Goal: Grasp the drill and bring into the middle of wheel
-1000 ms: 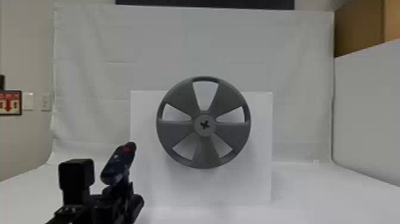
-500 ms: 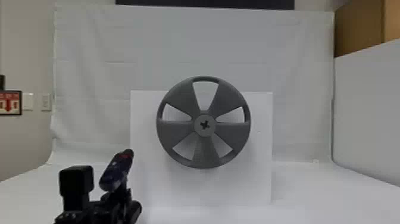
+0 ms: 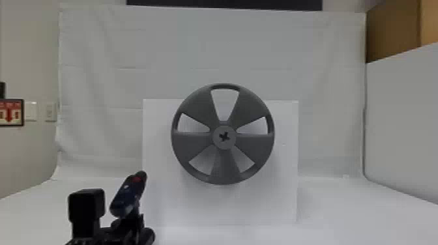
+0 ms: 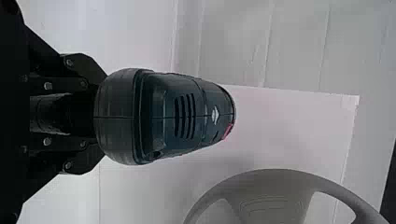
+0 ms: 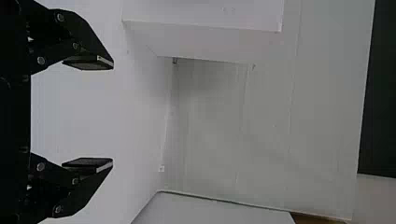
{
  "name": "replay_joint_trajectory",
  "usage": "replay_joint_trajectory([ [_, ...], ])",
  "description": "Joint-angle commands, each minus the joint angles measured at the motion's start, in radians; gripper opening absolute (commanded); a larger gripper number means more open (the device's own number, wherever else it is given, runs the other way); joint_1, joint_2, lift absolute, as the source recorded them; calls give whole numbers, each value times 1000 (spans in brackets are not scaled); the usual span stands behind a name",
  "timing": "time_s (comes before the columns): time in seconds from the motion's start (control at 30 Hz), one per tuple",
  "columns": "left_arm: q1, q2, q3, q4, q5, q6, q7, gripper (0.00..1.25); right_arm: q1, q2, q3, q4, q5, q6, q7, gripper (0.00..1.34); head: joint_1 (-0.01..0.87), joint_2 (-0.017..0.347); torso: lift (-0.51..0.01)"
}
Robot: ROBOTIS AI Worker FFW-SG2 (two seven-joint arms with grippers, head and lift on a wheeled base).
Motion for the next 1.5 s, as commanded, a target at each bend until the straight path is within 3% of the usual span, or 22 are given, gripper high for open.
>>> replay_joint_trajectory([
  [0.0,1,-4,0,15,0,0,-1,29,0,0,0,0,0,0,0,819,0,0,-406],
  [0.73,5,-4,-3,30,-11,-8,9,40,0,0,2,-1,2,0,0,818,0,0,-406],
  [0.8,5,-4,-6,30,-8,-8,21,137,2,0,2,0,2,0,0,818,0,0,-406],
  [0.9,5,-4,-6,30,3,-8,35,422,2,2,2,0,2,0,0,818,0,0,-406],
  [1.13,5,-4,-6,33,4,-8,41,709,3,2,3,0,2,0,0,818,0,0,-406],
  [1.33,5,-5,3,41,20,-9,41,868,3,2,5,0,2,0,0,818,0,0,-406],
  [1.47,7,-7,9,47,29,-17,41,1057,3,2,6,2,2,0,0,818,0,0,-406],
])
